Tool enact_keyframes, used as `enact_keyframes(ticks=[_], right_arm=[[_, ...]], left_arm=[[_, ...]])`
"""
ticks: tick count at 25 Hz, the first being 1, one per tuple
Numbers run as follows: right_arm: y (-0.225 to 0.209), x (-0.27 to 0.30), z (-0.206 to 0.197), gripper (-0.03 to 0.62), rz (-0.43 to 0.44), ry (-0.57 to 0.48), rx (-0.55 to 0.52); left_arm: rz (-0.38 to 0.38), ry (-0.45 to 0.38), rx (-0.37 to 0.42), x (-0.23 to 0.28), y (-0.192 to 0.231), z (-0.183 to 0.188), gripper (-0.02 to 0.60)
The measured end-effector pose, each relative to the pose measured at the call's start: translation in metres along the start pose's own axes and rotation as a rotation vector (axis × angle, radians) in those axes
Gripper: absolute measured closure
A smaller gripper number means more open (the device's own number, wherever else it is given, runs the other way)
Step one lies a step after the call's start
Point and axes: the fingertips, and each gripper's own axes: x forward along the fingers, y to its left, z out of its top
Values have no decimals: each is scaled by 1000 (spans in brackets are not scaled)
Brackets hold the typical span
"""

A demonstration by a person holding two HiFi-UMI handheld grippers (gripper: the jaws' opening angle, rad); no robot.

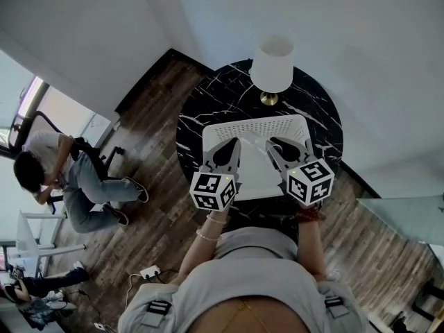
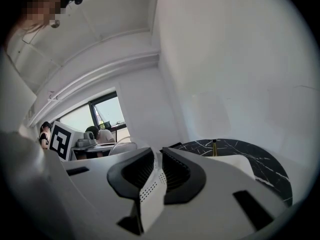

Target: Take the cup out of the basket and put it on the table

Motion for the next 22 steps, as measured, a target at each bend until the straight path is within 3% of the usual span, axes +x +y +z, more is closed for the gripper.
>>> enact_keyframes(ticks=[22], right_arm=[[8,-12,1,537,-13,-22,-8]], left_arm=[[-10,-14,9,-10,-10,2,575]])
